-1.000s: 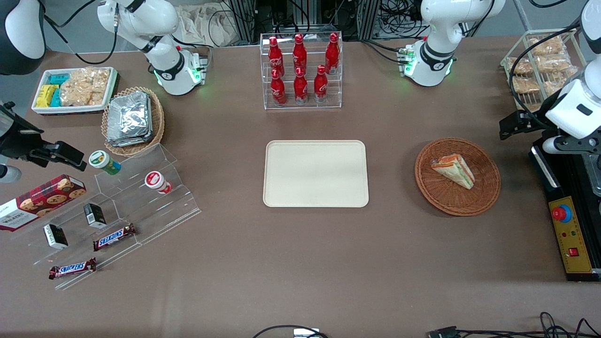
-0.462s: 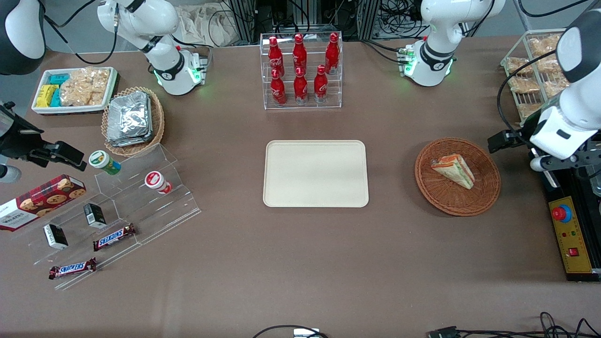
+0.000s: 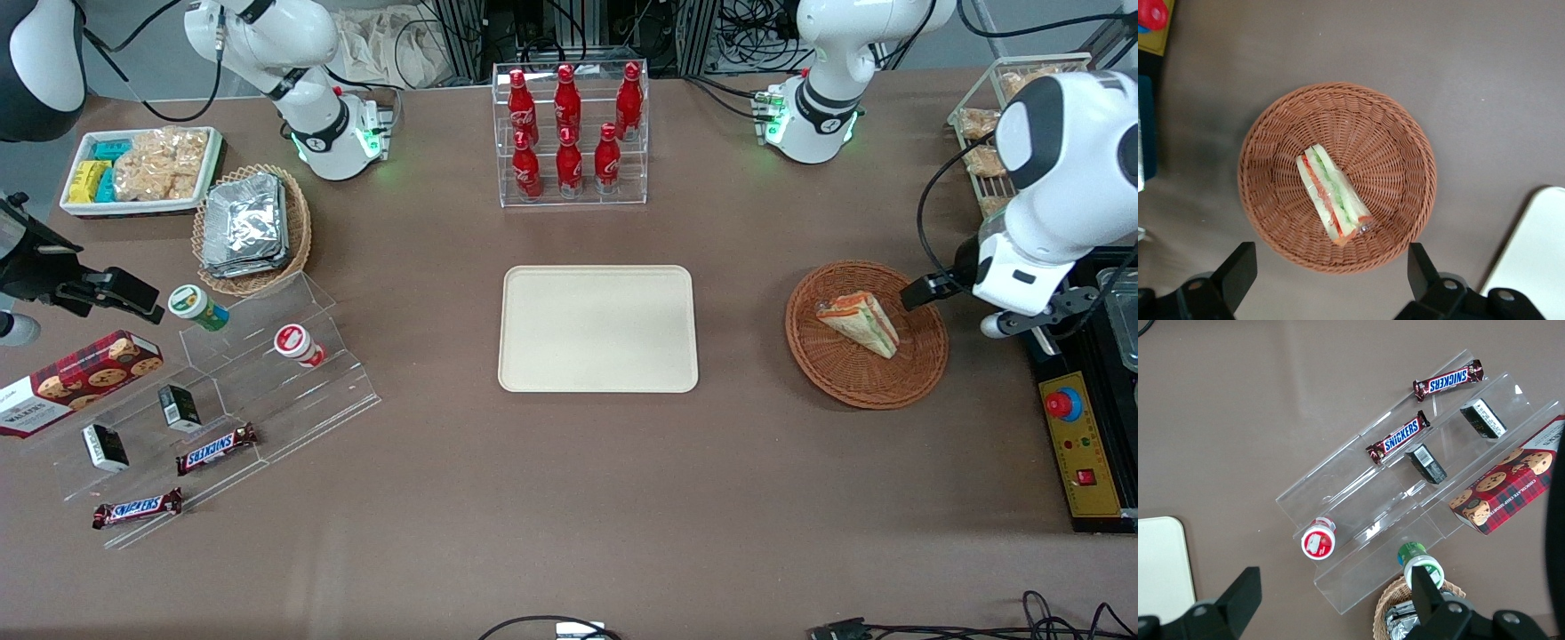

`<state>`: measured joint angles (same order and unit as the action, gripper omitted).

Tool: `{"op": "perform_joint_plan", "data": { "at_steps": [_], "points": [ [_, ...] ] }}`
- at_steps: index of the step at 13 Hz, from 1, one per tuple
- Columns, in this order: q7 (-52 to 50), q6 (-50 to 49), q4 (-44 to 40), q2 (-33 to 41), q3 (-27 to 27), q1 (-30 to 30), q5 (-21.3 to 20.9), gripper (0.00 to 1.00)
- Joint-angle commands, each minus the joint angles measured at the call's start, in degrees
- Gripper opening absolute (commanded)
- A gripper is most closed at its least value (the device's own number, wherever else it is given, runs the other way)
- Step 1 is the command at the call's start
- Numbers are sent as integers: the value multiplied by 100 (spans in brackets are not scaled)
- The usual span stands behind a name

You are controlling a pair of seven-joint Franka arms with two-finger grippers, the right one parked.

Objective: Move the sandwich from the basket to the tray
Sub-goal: 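Move the left gripper over the sandwich in the wicker basket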

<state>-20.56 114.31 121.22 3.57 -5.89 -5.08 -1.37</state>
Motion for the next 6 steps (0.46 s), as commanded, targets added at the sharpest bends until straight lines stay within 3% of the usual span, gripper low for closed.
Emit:
{"op": "perform_joint_plan", "data": {
  "at_steps": [1, 6],
  "points": [
    [-412, 627, 788, 347, -26, -10, -13, 100],
    [-1212, 1644, 1613, 347, -44, 25, -259, 100]
  ]
}}
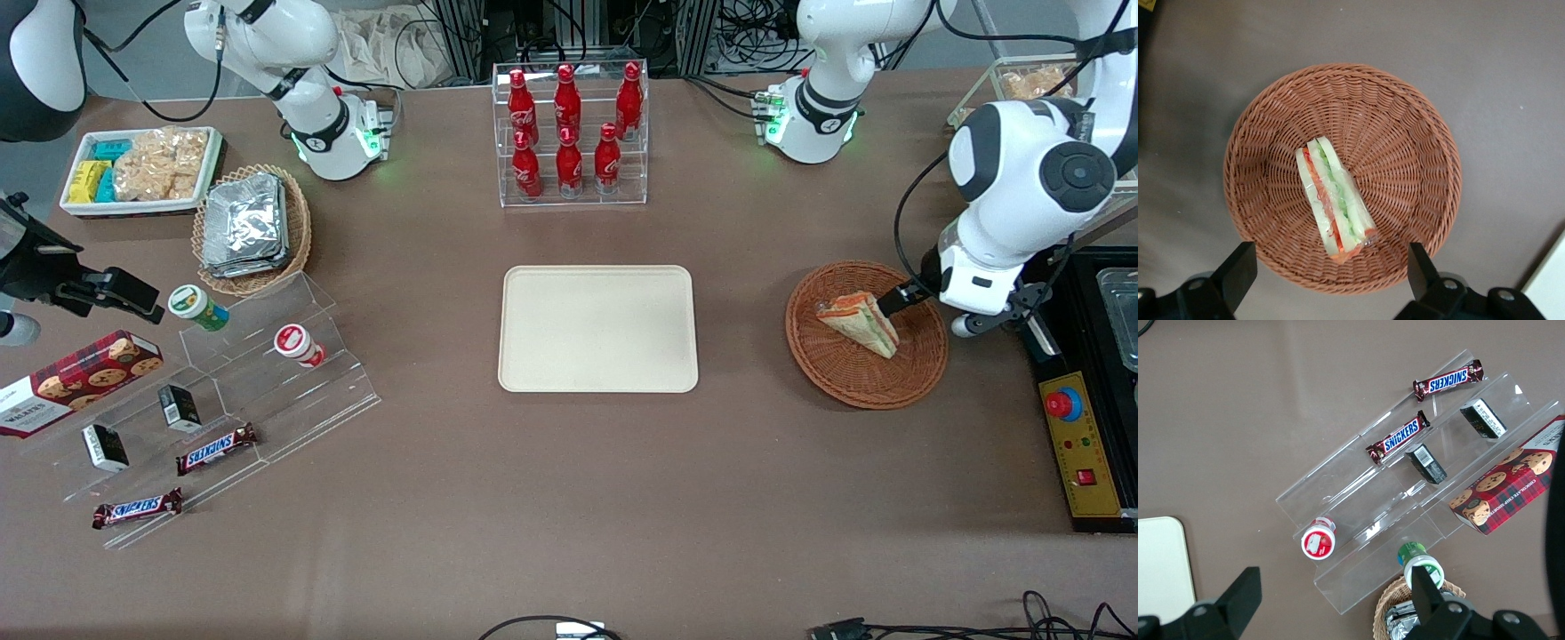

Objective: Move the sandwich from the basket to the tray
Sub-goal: 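Lower the left gripper and close it on the sandwich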

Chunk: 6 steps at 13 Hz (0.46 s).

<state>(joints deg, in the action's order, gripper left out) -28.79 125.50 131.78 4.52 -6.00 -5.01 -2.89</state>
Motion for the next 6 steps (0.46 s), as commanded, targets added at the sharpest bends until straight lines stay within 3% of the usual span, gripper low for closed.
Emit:
{"op": "perform_joint_plan", "data": {
  "at_steps": [1, 6],
  "points": [
    [-538, 780, 716, 242, -33, 17, -107, 100],
    [-935, 1738, 1349, 111, -33, 9, -107, 100]
  ]
}}
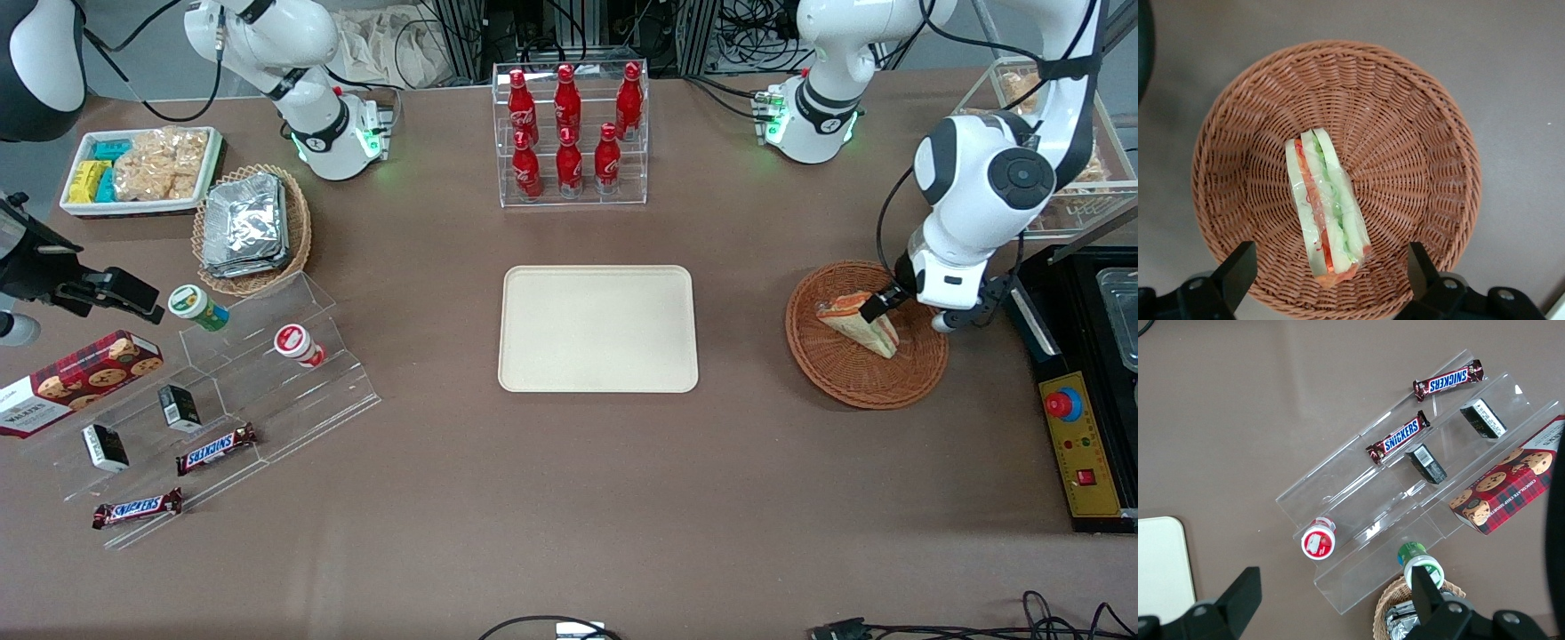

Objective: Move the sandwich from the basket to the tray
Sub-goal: 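Lower the left gripper and close it on the sandwich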

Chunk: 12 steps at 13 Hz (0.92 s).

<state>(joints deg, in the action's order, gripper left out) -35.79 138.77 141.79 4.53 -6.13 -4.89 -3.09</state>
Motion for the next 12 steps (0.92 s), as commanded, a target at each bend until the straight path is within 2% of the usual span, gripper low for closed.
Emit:
{"op": "perform_joint_plan", "data": {
  "at_steps": [1, 12],
  "points": [
    [-296, 623, 445, 49, -20, -3, -86, 100],
    [-323, 2197, 982, -654, 16, -65, -69, 100]
  ]
}}
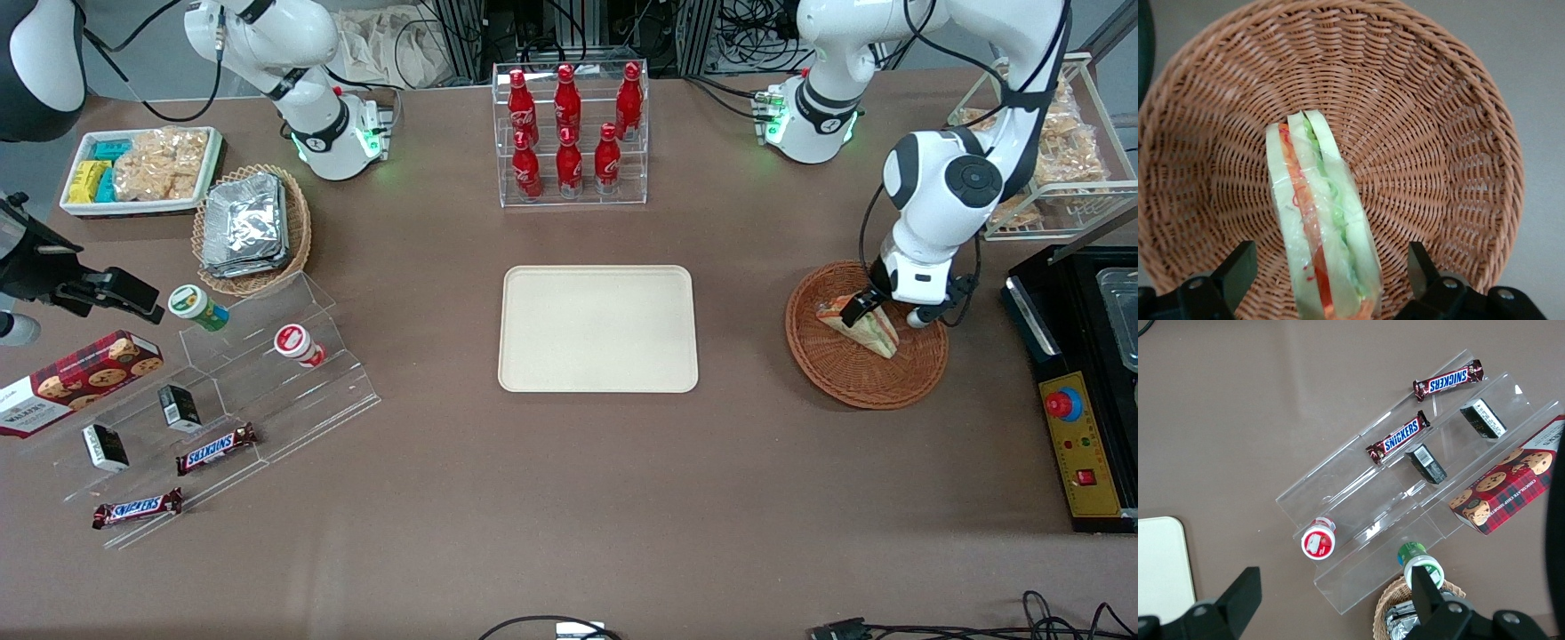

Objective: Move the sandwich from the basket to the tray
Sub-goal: 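Lower the left gripper and close it on the sandwich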

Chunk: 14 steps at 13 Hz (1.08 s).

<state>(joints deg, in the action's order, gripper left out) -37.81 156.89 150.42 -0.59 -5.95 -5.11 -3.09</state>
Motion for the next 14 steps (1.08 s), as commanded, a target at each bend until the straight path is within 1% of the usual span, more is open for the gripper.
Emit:
{"op": "perform_joint_plan", "data": {
  "at_steps": [1, 2, 3, 4, 5, 6, 7, 8, 10, 14],
  "points": [
    [-121, 465, 145, -213, -3, -60, -69, 100],
    [-121, 561, 163, -257, -3, -86, -69, 100],
    [-121, 623, 172, -310, -3, -87, -69, 95],
    [-121, 676, 181, -354, -3, -87, -69, 84],
    [-121, 711, 215, -354, -3, -87, -69, 61],
    [-121, 712, 225, -354, -3, -87, -69, 44],
    [-113, 712, 216, -345, -3, -87, -69, 32],
    [-104, 703, 216, -328, -3, -87, -69, 26],
    [-104, 572, 163, -144, -3, -87, -69, 26],
    [-16, -595, -187, 445, -55, -26, -113, 22]
  ]
}}
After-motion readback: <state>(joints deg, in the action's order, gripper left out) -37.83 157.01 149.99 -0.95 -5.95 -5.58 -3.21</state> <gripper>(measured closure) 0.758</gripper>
